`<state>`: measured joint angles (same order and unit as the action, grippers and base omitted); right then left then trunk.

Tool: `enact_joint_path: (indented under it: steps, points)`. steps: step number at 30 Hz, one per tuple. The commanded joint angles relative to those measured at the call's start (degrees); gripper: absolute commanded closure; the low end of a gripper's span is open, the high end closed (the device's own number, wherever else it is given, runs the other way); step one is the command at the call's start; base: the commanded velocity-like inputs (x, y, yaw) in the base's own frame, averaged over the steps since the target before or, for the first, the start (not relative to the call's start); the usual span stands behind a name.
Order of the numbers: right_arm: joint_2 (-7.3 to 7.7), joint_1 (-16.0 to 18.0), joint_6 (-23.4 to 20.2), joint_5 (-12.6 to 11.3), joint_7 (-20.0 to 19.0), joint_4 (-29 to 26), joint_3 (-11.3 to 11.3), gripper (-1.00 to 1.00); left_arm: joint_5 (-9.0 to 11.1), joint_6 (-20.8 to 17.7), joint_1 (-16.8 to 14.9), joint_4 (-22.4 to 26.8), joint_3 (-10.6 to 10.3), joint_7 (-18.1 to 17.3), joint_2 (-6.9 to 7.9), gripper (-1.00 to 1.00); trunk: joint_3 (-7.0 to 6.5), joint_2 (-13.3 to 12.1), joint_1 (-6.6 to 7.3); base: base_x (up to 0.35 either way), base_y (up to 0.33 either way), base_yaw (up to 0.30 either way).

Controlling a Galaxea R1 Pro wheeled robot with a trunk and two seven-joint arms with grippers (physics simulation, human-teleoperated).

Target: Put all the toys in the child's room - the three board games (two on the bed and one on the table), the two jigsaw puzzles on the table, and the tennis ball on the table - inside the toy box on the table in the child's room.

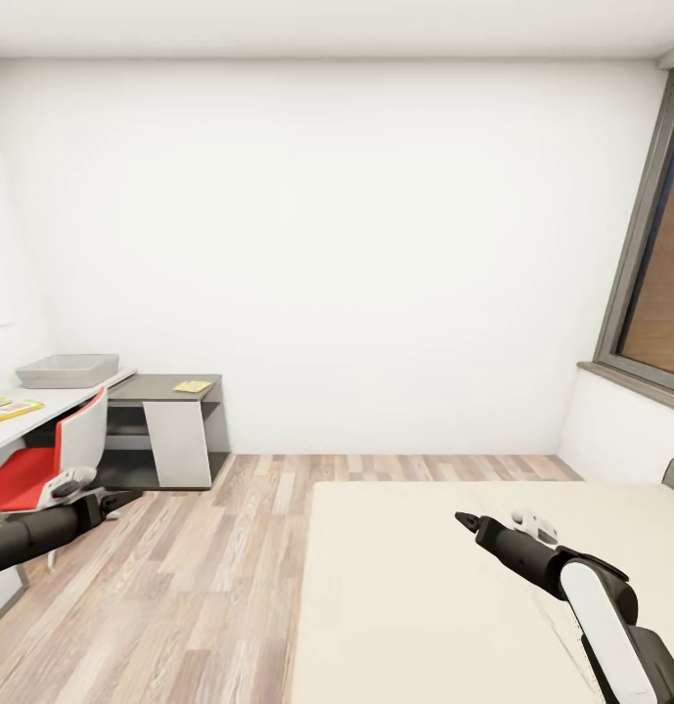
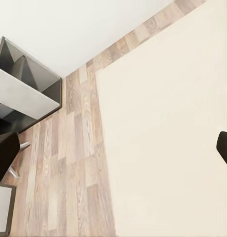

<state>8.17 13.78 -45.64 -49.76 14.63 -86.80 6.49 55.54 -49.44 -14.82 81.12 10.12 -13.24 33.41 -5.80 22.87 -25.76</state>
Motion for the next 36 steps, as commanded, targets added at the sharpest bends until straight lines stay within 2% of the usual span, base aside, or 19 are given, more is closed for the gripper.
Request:
enact_joint_path:
  steps: [1, 36]
  points:
    - [0.01, 0.0, -0.2, -0.6, 0.5, 0.0, 0.0, -1.0, -0.2, -0.3, 0.0, 0.0, 0.1, -0.3, -0.01, -1.0, 0.03, 0.1, -0.03, 0.0, -0.302, 0.0]
    - [0.01, 0.0, -0.2, -0.6, 0.5, 0.0, 0.0, -1.0, -0.2, -0.2, 0.0, 0.0, 0.1, -0.3, -0.01, -1.0, 0.03, 0.1, -0.03, 0.0, -0.302, 0.0]
